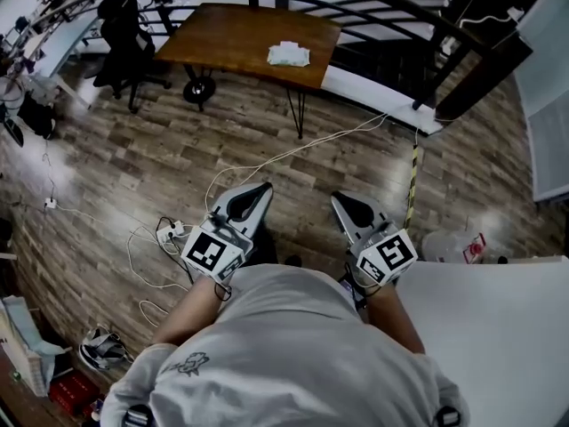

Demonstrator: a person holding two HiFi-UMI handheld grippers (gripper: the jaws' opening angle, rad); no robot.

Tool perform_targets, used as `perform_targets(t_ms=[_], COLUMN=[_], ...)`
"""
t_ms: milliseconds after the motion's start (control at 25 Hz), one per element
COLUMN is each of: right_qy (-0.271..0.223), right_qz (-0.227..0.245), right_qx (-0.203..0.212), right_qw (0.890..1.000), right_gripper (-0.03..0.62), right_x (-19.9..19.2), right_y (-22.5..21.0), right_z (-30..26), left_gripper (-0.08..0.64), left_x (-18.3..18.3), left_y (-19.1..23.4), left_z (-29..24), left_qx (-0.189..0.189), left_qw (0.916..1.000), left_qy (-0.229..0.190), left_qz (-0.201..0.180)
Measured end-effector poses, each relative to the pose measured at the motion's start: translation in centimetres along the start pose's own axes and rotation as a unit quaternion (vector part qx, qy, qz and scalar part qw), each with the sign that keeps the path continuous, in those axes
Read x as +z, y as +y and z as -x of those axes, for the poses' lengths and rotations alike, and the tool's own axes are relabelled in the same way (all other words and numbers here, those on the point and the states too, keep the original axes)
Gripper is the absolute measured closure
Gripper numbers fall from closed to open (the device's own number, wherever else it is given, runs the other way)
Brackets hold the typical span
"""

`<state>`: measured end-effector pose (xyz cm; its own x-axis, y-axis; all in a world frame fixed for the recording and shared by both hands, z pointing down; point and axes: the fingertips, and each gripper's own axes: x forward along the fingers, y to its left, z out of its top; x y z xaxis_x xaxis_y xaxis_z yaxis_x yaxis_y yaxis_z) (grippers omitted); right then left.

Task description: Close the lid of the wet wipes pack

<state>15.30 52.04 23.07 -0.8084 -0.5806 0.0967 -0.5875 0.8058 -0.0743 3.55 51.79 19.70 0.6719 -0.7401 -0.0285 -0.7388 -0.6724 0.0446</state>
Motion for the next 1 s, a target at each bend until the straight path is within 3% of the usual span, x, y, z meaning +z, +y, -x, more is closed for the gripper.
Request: perform_targets(t_ms=[520,1000], right_qy=[-0.007,-0.003], right_qz=[-0.019,-0.019], right_qx=[-0.018,-0.029], right_qw=[1.000,0.999], right_gripper=[0.558,0.558], right_x=[0.1,1.0], right_y=[-5.7,-10.0], right_z=[-0.8,-7.5], left_gripper=[0.546,0.548], left_x=[-0.8,-1.0], left_y=[1.3,8.7], left_z=[-6.5,-9.7], left_qx=[-0.033,-0.044], left_qw=[0.9992,0.9988], left_qy=[0.011,0.015], left_qz=[-0.019,-0.013])
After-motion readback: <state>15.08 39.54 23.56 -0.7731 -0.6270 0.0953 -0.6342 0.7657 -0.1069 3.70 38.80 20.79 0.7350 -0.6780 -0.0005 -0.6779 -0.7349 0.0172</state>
